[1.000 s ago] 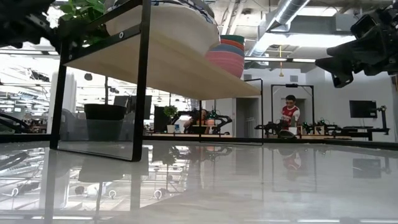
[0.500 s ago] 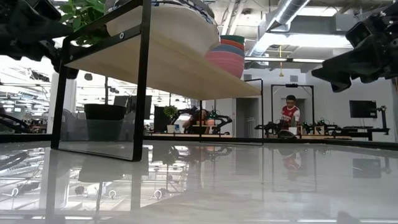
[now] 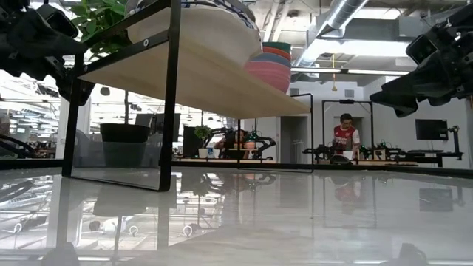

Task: Place and stack bowls onto a shelf
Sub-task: Return to Home Position

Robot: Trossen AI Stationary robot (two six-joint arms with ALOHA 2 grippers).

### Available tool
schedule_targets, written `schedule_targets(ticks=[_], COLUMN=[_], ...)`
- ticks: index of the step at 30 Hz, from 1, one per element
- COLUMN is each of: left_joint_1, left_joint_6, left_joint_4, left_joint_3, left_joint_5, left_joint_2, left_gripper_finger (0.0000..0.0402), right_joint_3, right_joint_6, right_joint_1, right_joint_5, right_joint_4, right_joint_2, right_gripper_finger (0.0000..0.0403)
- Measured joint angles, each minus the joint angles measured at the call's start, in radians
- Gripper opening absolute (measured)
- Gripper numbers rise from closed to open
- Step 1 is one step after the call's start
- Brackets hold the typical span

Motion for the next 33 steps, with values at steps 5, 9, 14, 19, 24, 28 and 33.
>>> schedule_targets(ticks=[5,9,14,19,24,28,33], left_joint_1=[0.000,0.000,0.000,0.000,0.000,0.000,0.000], left_joint_6=[-0.024,0.004,0.013,0.013,0.013,0.013,0.013], left_joint_4=[-0.004,-0.004,-0.004,-0.004,-0.004,-0.004,-0.004], left_joint_3=[0.001,0.001,0.001,0.001,0.001,0.001,0.001], left_joint_5=[0.000,0.001,0.001,0.001,0.001,0.001,0.001], left_joint_2=[0.000,0.000,0.000,0.000,0.000,0.000,0.000], left_gripper_finger=[0.0254,0.0254,0.0254,0.0254,0.0254,0.0254,0.0254], right_joint_3=[0.000,0.000,0.000,0.000,0.000,0.000,0.000], right_joint_6=[0.000,0.000,0.000,-0.001,-0.003,-0.003,-0.003], right_joint_1=[0.000,0.000,0.000,0.000,0.000,0.000,0.000], right_joint_5=[0.000,0.000,0.000,0.000,0.000,0.000,0.000], right_joint_4=[0.000,0.001,0.001,0.001,0.001,0.001,0.001], right_joint_2=[-0.001,-0.001,-0.001,-0.001,-0.001,-0.001,-0.001], right_gripper_finger=[0.0205,0.0205,0.0205,0.0205,0.0205,0.0205,0.0205])
